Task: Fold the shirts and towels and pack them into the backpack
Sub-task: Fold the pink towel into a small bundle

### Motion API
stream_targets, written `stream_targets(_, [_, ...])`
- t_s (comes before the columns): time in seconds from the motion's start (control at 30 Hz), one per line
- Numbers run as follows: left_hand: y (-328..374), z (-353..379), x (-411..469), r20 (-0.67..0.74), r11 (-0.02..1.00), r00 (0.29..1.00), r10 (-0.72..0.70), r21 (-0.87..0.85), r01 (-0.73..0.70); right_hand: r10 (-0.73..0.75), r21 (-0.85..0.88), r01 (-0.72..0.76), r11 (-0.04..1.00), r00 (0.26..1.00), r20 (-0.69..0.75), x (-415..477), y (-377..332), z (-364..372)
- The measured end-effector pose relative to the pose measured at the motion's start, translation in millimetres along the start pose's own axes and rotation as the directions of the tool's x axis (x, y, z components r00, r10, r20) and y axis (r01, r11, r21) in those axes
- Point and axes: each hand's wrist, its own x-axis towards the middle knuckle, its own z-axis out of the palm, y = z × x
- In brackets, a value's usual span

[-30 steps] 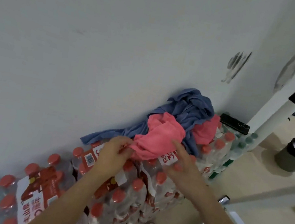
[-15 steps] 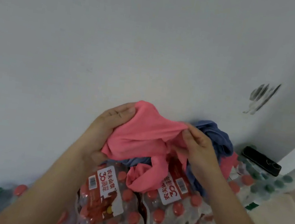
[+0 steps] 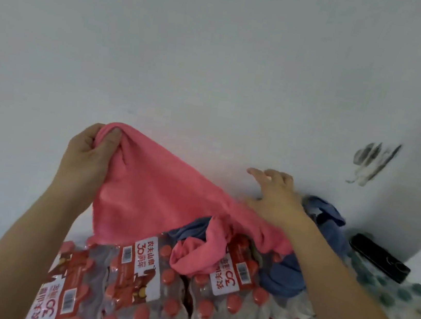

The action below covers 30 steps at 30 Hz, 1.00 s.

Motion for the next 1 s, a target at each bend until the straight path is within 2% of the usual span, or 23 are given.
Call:
stream_targets(0.03, [-8,1,-3,0.039,0.999,0.998,-0.039,-0.012,0.039,0.178,-0.08,-0.169,0.982,0.977,0.119,-10,18,14])
stream_targets(0.07, [-17,2,-8,0.083,0.997,0.994,-0.072,-0.028,0.074,0.315,-0.076,-0.306,0.949,0.929,0.194,-20,36,28])
stream_targets(0.13, [-31,13,-18,0.162,0.987,0.98,-0.117,-0.087,0.132,0.422,-0.05,-0.426,0.903,0.861,0.283,-33,64,53])
stream_targets(0.17, [-36,20,-23,0.197,0.981,0.971,-0.132,-0.114,0.157,0.43,-0.083,-0.425,0.901,0.856,0.288,-36,72,66])
stream_targets(0.23, [-43,36,-30,0.236,0.967,0.956,-0.173,-0.142,0.211,0.414,-0.125,-0.397,0.909,0.895,0.168,-36,81,85])
stream_targets(0.33, [-48,58,-41,0.261,0.943,0.934,-0.243,-0.163,0.291,0.321,0.0,-0.322,0.947,0.944,-0.072,-31,86,100])
stream_targets(0.37, [-48,66,-43,0.274,0.934,0.925,-0.263,-0.167,0.315,0.289,0.033,-0.287,0.957,0.952,-0.101,-29,87,101])
stream_targets(0.5, [-33,94,-49,0.324,0.878,0.894,-0.31,-0.262,0.4,0.257,0.108,-0.245,0.963,0.96,-0.114,-34,73,87])
stream_targets(0.53, [-24,101,-48,0.333,0.855,0.888,-0.316,-0.307,0.419,0.256,0.15,-0.237,0.96,0.959,-0.118,-38,66,81])
stream_targets(0.57, [-16,107,-46,0.344,0.829,0.884,-0.317,-0.352,0.435,0.251,0.279,-0.22,0.935,0.964,-0.082,-44,58,72])
stream_targets(0.6, [-6,114,-44,0.359,0.801,0.878,-0.315,-0.396,0.449,0.219,0.501,-0.195,0.843,0.976,0.011,-52,47,65])
stream_targets(0.63, [1,120,-42,0.379,0.776,0.873,-0.307,-0.432,0.46,0.129,0.727,-0.187,0.66,0.982,0.136,-62,34,55])
stream_targets(0.67, [10,126,-41,0.407,0.746,0.865,-0.294,-0.469,0.474,0.0,0.853,-0.212,0.477,0.97,0.241,-70,22,50])
stream_targets(0.7, [16,131,-41,0.444,0.711,0.852,-0.279,-0.501,0.494,-0.107,0.879,-0.217,0.425,0.952,0.288,-76,12,48])
stream_targets(0.73, [21,135,-42,0.482,0.667,0.834,-0.269,-0.531,0.523,-0.157,0.868,-0.193,0.457,0.943,0.292,-78,1,50])
stream_targets(0.77, [26,139,-44,0.517,0.626,0.814,-0.263,-0.551,0.552,-0.137,0.863,-0.174,0.474,0.954,0.267,-80,-6,55])
stream_targets(0.8, [33,143,-46,0.546,0.587,0.797,-0.259,-0.566,0.579,-0.058,0.884,-0.204,0.42,0.966,0.25,-79,-11,57])
stream_targets(0.87, [43,148,-49,0.57,0.532,0.787,-0.237,-0.601,0.596,0.127,0.954,-0.273,0.127,0.958,0.257,-77,-16,45])
stream_targets(0.93, [52,146,-46,0.548,0.504,0.806,-0.225,-0.642,0.577,0.202,0.976,-0.154,-0.157,0.962,0.184,-72,-14,27])
stream_targets(0.97, [55,142,-43,0.525,0.501,0.82,-0.229,-0.658,0.561,0.216,0.967,-0.077,-0.243,0.967,0.132,-70,-12,12])
stream_targets(1.0, [57,138,-39,0.5,0.505,0.832,-0.239,-0.668,0.546,0.215,0.959,-0.012,-0.283,0.974,0.076,-67,-11,-1])
